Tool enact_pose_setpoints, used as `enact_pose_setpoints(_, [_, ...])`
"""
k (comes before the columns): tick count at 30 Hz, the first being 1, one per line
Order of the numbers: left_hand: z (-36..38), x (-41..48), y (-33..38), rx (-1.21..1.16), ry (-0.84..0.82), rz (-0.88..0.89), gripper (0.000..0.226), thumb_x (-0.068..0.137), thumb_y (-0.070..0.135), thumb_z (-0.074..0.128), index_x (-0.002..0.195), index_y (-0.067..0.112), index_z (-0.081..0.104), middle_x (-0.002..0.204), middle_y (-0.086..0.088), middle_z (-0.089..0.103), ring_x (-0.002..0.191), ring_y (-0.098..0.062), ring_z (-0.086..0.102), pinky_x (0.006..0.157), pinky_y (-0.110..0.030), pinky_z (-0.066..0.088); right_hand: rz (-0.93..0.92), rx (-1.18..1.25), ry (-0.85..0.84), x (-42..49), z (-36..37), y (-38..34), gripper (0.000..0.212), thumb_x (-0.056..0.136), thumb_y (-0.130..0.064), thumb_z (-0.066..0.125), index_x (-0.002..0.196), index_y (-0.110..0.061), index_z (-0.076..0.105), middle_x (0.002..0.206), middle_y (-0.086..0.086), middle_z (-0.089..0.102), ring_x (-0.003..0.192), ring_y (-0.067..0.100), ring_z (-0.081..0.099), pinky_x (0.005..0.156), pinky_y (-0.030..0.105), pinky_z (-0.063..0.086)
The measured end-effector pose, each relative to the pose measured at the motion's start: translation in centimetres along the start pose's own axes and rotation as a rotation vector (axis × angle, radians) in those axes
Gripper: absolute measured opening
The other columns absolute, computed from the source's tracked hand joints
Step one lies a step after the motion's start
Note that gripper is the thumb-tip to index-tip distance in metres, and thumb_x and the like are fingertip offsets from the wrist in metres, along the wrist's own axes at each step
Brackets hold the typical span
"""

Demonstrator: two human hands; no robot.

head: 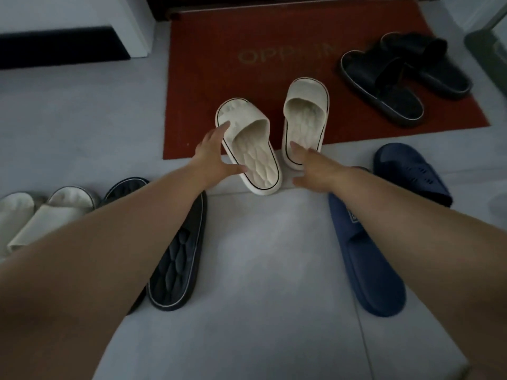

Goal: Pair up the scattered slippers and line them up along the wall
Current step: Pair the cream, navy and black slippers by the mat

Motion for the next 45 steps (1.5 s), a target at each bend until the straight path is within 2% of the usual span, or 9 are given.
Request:
enact_pose_setpoints(12, [1.5, 2.6, 2.5, 0.208, -0.115, -0.085, 0.119, 0.065, 0.041, 0.078, 0.143, 0.035, -0.011, 0.152, -0.008, 0.015, 0.134, -0.034, 0.033, 0.106, -0.049, 0.036, -0.193, -0.112, 0.028, -7.1, 4.9, -0.7, 0.067, 0.082, -0.022, 0.059, 0.14, -0.021, 0.025, 0.125, 0.002, 0.052, 0.126, 0.025, 0.041, 0.105, 0.047, 0.034])
enact_pose_setpoints(16, [2.3, 1.4, 1.4, 0.219, -0.14, -0.021, 0.121, 0.064, 0.044, 0.077, 0.143, 0.033, -0.013, 0.135, -0.006, 0.046, 0.127, -0.033, 0.037, 0.108, -0.048, 0.032, -0.231, -0.155, 0.149, -9.1, 7.4, -1.2, 0.065, 0.084, -0.023, 0.052, 0.142, -0.024, 0.022, 0.141, 0.0, 0.039, 0.133, 0.023, 0.032, 0.116, 0.05, 0.012])
enact_pose_setpoints(18, [2.4, 1.5, 0.8, 0.202, 0.023, 0.016, 0.103, 0.069, 0.037, 0.076, 0.146, 0.026, 0.008, 0.125, -0.006, 0.053, 0.121, -0.031, 0.041, 0.103, -0.042, 0.034, -0.157, 0.088, 0.323, -7.7, 5.9, -1.6, 0.065, 0.084, -0.018, 0.055, 0.141, -0.025, 0.026, 0.144, 0.003, 0.033, 0.132, 0.026, 0.031, 0.114, 0.046, 0.022])
enact_pose_setpoints(21, [2.0, 2.0, 0.7, 0.164, 0.295, 0.033, 0.068, 0.076, 0.028, 0.071, 0.136, 0.019, 0.04, 0.129, -0.013, 0.044, 0.118, -0.03, 0.041, 0.096, -0.032, 0.037, 0.024, 0.302, 0.473, -4.5, 2.2, -1.5, 0.066, 0.084, -0.014, 0.058, 0.141, -0.025, 0.026, 0.149, 0.011, 0.018, 0.133, 0.033, 0.026, 0.109, 0.046, 0.032])
enact_pose_setpoints(24, [1.2, 3.5, 0.9, 0.094, 0.286, -0.026, 0.07, 0.079, 0.025, 0.068, 0.14, 0.022, 0.033, 0.141, -0.01, 0.03, 0.125, -0.03, 0.031, 0.095, -0.025, 0.028, 0.115, 0.17, 0.42, -1.4, -1.6, -1.3, 0.062, 0.086, -0.016, 0.055, 0.139, -0.034, 0.029, 0.156, 0.011, -0.005, 0.139, 0.037, 0.01, 0.111, 0.044, 0.025])
enact_pose_setpoints(27, [0.3, 5.2, 1.5, -0.051, 0.121, -0.169, 0.09, 0.08, 0.025, 0.067, 0.146, 0.028, 0.006, 0.153, -0.007, 0.022, 0.133, -0.03, 0.034, 0.105, -0.038, 0.038, 0.112, 0.081, 0.371, 1.3, -4.4, -1.2, 0.073, 0.088, -0.014, 0.053, 0.146, -0.033, 0.012, 0.158, 0.005, -0.007, 0.14, 0.038, 0.017, 0.11, 0.042, 0.026])
enact_pose_setpoints(31, [0.0, 5.5, 2.2, -0.009, 0.065, -0.092, 0.081, 0.084, 0.02, 0.062, 0.146, 0.018, 0.01, 0.15, -0.007, 0.028, 0.131, -0.026, 0.04, 0.104, -0.035, 0.038, 0.16, 0.123, 0.35, 3.4, -6.6, -0.8, 0.082, 0.093, -0.019, 0.05, 0.146, -0.027, -0.012, 0.15, 0.009, 0.033, 0.112, 0.031, 0.055, 0.085, 0.036, 0.046])
enact_pose_setpoints(40, [0.5, 4.3, 1.3, -0.036, -0.012, -0.018, 0.069, 0.09, 0.018, 0.055, 0.146, 0.019, 0.015, 0.149, -0.004, 0.035, 0.133, -0.021, 0.038, 0.098, -0.021, 0.033, 0.071, -0.252, 0.336, 5.6, -7.8, 0.0, 0.057, 0.09, -0.003, 0.05, 0.143, -0.013, 0.031, 0.147, 0.017, 0.03, 0.128, 0.038, 0.038, 0.106, 0.041, 0.033])
enact_pose_setpoints(45, [0.9, 1.8, 0.5, -0.104, -0.07, 0.008, 0.072, 0.088, 0.019, 0.057, 0.146, 0.021, 0.014, 0.147, 0.002, 0.039, 0.135, -0.016, 0.034, 0.086, -0.004, 0.023, 0.092, 0.05, 0.394, 4.6, -5.6, -0.5, 0.041, 0.095, -0.021, 0.042, 0.135, -0.016, 0.042, 0.135, 0.01, 0.046, 0.118, 0.027, 0.048, 0.092, 0.029, 0.039])
Point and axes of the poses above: each hand's wrist, its own x-axis towards the middle knuckle, its own z-axis out of the palm, y = z × x, the point moved 1 cm from there along x, towards the middle knuckle
